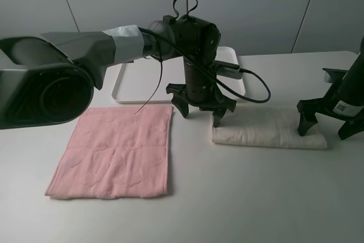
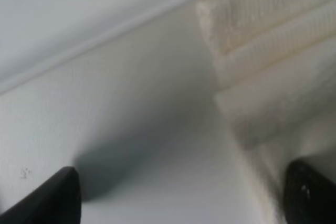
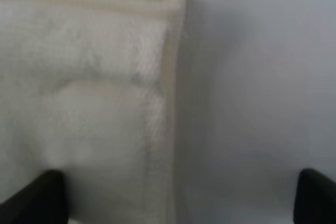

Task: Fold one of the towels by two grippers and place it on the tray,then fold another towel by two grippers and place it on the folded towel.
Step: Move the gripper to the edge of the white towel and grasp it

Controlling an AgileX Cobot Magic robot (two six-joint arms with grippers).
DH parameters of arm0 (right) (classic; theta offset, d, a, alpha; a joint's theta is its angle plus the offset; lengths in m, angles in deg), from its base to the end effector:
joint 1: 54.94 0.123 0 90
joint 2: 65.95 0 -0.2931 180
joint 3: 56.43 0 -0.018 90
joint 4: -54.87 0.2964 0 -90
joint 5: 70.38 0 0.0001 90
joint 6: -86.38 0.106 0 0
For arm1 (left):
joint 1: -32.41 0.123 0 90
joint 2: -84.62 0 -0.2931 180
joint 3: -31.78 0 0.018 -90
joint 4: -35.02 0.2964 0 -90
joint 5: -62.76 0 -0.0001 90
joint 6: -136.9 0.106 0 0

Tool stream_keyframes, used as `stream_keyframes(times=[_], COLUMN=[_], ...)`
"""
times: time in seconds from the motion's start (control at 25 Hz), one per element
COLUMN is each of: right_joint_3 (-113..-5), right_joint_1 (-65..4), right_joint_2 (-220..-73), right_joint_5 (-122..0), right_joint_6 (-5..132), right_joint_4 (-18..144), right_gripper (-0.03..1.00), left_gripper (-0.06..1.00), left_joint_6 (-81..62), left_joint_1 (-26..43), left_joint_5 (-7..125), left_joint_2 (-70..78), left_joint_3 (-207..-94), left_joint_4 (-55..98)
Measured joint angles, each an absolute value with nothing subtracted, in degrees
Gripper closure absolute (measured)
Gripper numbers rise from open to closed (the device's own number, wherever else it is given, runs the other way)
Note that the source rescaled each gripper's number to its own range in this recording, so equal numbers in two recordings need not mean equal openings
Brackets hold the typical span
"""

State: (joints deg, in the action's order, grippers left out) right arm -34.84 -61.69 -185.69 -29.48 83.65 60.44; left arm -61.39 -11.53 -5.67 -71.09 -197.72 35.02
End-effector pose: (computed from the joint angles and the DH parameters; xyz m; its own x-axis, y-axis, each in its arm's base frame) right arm 0.3391 -0.0333 0.0516 -0.9890 0.1431 0.0382 0.1453 0.9874 0.0625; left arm 0.4080 -0.3932 0.0726 -0.8985 0.4300 -0.0887 0.4339 0.9005 -0.0293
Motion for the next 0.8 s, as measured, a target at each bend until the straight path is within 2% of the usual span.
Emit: stream_keyframes(times=[0.16,0.36,0.44,0.8], right_joint_3=[-35.3,-35.3,-35.3,-35.3], right_joint_1=[-61.69,-61.69,-61.69,-61.69], right_joint_2=[-186.29,-186.56,-186.59,-186.59], right_joint_5=[-29.06,-29.06,-29.06,-29.3], right_joint_6=[83.65,83.34,82.93,82.72], right_joint_4=[60.44,61.49,61.87,63.55], right_gripper=[0.09,0.35,0.43,0.46], left_gripper=[-0.05,-0.05,-0.05,-0.05], left_joint_6=[-61.29,-61.18,-61.18,-61.18], left_joint_1=[-11.53,-11.53,-11.53,-11.53], left_joint_5=[-5.8,-5.8,-5.8,-5.8], left_joint_2=[-71.18,-71.18,-71.18,-71.18], left_joint_3=[-197.72,-197.72,-197.72,-197.72], left_joint_4=[35.02,35.02,35.02,35.02])
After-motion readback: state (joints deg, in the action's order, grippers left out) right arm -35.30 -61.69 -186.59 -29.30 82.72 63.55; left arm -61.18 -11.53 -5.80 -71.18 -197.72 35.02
